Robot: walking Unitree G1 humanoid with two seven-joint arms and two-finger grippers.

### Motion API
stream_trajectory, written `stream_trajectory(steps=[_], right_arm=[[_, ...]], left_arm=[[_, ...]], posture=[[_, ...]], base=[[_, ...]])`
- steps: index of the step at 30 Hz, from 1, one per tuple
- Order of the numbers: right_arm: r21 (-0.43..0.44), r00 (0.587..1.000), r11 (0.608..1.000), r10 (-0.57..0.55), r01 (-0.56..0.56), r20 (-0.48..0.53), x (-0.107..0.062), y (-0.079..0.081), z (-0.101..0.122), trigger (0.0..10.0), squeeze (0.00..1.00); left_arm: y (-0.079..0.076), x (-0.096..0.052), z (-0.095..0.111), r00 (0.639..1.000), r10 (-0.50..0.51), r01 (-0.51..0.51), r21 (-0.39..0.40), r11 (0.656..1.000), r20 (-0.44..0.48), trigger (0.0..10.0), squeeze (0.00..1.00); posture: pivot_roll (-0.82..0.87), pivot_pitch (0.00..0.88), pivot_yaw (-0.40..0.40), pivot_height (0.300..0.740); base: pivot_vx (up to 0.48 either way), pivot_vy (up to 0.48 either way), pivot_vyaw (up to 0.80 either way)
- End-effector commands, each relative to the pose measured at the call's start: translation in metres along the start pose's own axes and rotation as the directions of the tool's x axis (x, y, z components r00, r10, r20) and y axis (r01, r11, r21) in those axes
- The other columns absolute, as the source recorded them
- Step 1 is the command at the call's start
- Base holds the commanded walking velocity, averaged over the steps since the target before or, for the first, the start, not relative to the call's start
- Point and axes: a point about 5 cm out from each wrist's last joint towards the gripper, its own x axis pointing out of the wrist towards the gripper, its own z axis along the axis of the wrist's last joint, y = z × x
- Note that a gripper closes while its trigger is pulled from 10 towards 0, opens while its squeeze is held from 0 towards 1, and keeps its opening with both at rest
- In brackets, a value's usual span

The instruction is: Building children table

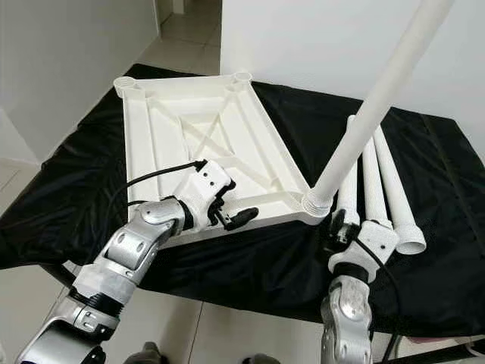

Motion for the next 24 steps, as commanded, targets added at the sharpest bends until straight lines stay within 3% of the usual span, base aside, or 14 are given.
stream_trajectory(steps=[1,11,12,13,14,24], right_arm=[[0.005,1.000,1.000,-0.022,0.022,-0.016,0.000,-0.005,-0.005,10.0,1.00],[0.006,0.998,0.999,0.035,-0.035,-0.061,0.020,0.001,-0.017,10.0,1.00],[0.006,0.997,1.000,0.027,-0.027,-0.077,0.023,0.001,-0.020,10.0,0.17],[0.006,0.997,1.000,0.027,-0.027,-0.077,0.023,0.001,-0.020,10.0,0.17],[0.011,0.995,1.000,0.029,-0.028,-0.097,0.027,0.002,-0.025,10.0,0.00],[0.028,0.983,0.994,0.105,-0.102,-0.149,0.037,0.011,-0.039,10.0,0.00]], left_arm=[[-0.005,0.001,0.002,1.000,-0.020,0.020,0.008,1.000,0.015,10.0,0.00],[-0.015,0.002,0.006,0.998,-0.048,0.048,0.004,0.999,0.041,10.0,0.00],[-0.016,0.002,0.006,0.998,-0.049,0.049,0.002,0.999,0.043,10.0,0.00],[-0.016,0.002,0.006,0.998,-0.049,0.049,0.002,0.999,0.043,10.0,0.00],[-0.018,0.001,0.007,0.997,-0.061,0.061,-0.002,0.998,0.048,10.0,0.00],[-0.035,-0.010,0.020,0.973,-0.208,0.209,-0.006,0.978,0.097,10.0,0.00]], posture=[[0.06,0.000,-0.040,0.740],[0.07,0.000,-0.039,0.740],[0.08,0.000,-0.039,0.740],[0.08,0.000,-0.039,0.740],[0.08,0.000,-0.036,0.740],[0.09,0.004,-0.033,0.740]], base=[[0.000,0.000,0.00],[0.000,0.000,0.00],[0.000,0.000,0.00],[0.000,0.000,0.00],[0.000,0.000,0.00],[0.000,0.000,0.00]])
